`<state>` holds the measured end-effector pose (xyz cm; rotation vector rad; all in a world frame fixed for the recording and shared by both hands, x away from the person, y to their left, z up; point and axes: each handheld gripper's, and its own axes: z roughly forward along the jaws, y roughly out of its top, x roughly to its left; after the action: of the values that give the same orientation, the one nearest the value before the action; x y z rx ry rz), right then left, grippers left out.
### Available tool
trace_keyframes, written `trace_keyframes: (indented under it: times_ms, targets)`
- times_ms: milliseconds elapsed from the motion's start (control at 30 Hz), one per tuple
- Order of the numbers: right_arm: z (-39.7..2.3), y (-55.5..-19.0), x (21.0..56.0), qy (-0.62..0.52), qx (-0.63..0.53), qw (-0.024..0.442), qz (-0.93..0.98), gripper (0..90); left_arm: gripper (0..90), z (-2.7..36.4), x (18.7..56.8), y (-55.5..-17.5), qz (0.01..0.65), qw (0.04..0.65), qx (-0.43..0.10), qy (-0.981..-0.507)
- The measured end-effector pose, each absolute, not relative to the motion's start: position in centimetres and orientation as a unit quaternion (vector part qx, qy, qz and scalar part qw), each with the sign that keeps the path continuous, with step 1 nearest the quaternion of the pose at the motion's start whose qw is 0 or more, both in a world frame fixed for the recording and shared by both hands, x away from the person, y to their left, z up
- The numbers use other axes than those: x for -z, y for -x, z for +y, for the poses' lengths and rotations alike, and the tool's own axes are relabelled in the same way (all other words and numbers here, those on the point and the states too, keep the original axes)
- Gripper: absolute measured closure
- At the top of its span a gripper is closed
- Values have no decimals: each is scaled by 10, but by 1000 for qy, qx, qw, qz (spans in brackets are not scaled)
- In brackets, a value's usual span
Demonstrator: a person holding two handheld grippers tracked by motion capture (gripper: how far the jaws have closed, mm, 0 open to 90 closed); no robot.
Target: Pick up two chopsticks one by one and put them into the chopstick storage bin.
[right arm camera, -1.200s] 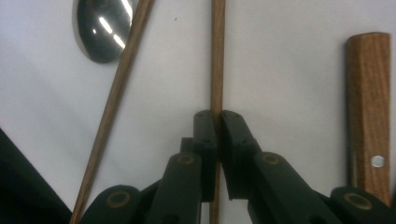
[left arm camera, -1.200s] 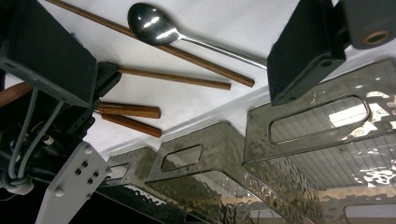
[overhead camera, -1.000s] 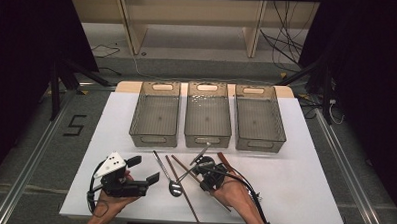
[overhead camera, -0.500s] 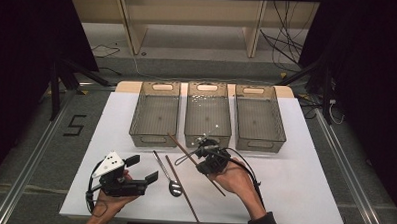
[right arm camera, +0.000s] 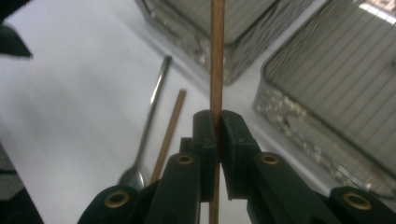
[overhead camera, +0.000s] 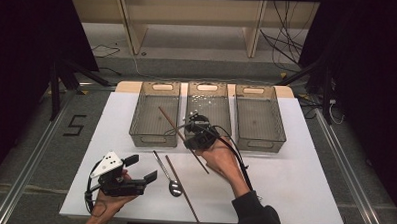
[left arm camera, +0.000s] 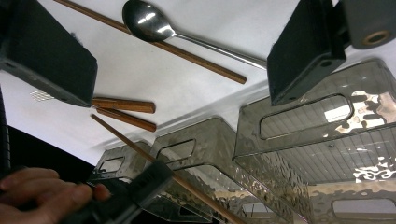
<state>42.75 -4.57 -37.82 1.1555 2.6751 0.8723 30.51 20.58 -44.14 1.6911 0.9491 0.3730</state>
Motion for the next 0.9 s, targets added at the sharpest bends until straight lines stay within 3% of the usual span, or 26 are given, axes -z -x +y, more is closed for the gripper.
trace_keyframes:
  times_ms: [900]
  targets:
    - [0, -505, 349, -427, -344, 43, 835, 855, 80, 210, 440, -305, 402, 555, -163, -710]
